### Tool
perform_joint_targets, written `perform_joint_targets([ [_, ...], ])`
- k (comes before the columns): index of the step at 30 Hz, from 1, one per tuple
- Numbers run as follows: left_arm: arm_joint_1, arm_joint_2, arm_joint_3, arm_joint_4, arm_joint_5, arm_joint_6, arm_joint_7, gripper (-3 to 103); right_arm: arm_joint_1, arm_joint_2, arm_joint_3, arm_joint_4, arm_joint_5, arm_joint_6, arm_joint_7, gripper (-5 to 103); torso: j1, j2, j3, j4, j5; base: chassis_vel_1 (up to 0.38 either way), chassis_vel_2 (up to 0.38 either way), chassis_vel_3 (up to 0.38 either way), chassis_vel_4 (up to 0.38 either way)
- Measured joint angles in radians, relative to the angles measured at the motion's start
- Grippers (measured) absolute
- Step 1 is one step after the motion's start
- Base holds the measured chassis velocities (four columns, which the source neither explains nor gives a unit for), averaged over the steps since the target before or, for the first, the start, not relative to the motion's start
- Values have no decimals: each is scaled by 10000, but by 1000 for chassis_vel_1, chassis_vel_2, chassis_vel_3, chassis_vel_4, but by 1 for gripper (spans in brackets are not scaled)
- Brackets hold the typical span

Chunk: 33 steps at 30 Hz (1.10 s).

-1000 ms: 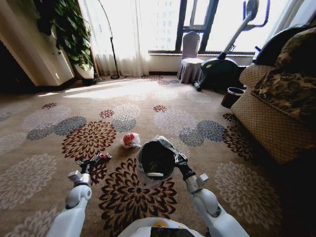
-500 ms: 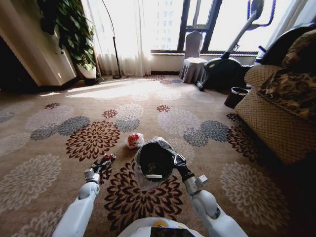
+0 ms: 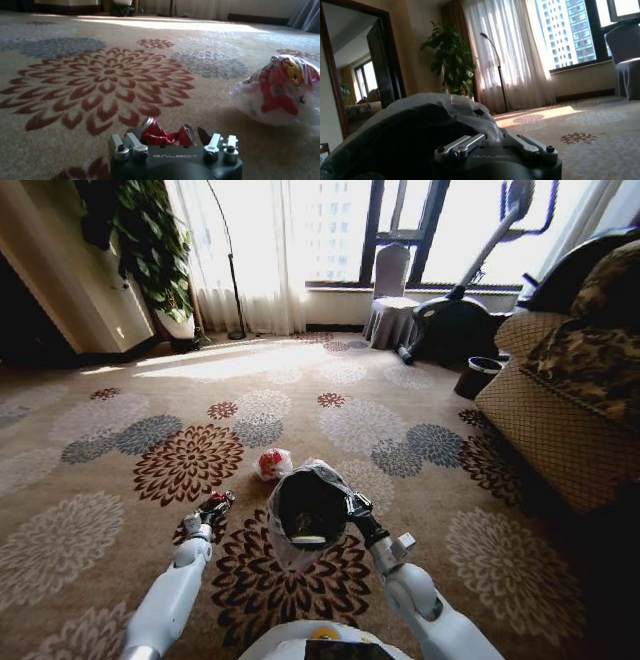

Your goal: Pick up the trash from the ground and place it into the trash bin.

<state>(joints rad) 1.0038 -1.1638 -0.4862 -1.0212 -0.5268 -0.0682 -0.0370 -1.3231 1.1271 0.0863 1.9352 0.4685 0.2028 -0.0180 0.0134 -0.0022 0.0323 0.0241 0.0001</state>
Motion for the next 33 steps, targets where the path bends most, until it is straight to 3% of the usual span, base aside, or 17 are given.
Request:
perform_joint_targets([
  [1,-101,5,12,177,59,0,0,73,33,0,-47,-40,10,-1,-1,0,0,0,0,1,0,0,0,0,0],
  [3,-177,19,24,313,65,0,1,73,78,-1,-85,-75,28,-5,0,0,0,0,1,0,0,0,0,0,0],
  [10,-849,65,380,1379,152,-16,344,40,161,-76,-76,-113,139,-8,-3,0,0,0,0,1,0,0,0,0,0],
  [13,-1048,34,505,1598,173,-17,476,34,143,-96,-36,-113,148,-8,-3,0,0,0,0,-2,-1,0,0,0,0],
  [16,-1222,-17,609,1752,265,-17,589,19,120,-117,-8,-113,161,-8,-3,0,0,0,0,-1,0,0,0,0,0],
  [19,-1238,-53,663,1689,271,-5,593,14,121,-119,26,-113,187,-6,-3,0,0,0,0,0,-1,0,0,0,0],
  [20,-1240,-64,712,1647,272,3,593,7,121,-121,41,-113,198,-4,-3,0,0,0,0,0,0,0,0,0,0],
  [25,-1469,-143,841,1824,290,-27,539,28,106,-112,67,-160,207,21,-3,0,0,0,0,1,1,0,0,0,0],
  [28,-1599,-178,868,1997,333,-89,529,34,94,-110,71,-186,208,29,-3,0,0,0,0,0,0,0,0,0,0],
  [31,-1940,-245,914,2445,351,-126,539,50,90,-110,82,-221,209,46,-3,0,0,0,0,0,1,0,0,0,0],
  [33,-2021,-260,929,2555,361,-130,551,56,90,-113,84,-229,211,47,-3,0,0,0,0,0,0,0,0,0,0],
])
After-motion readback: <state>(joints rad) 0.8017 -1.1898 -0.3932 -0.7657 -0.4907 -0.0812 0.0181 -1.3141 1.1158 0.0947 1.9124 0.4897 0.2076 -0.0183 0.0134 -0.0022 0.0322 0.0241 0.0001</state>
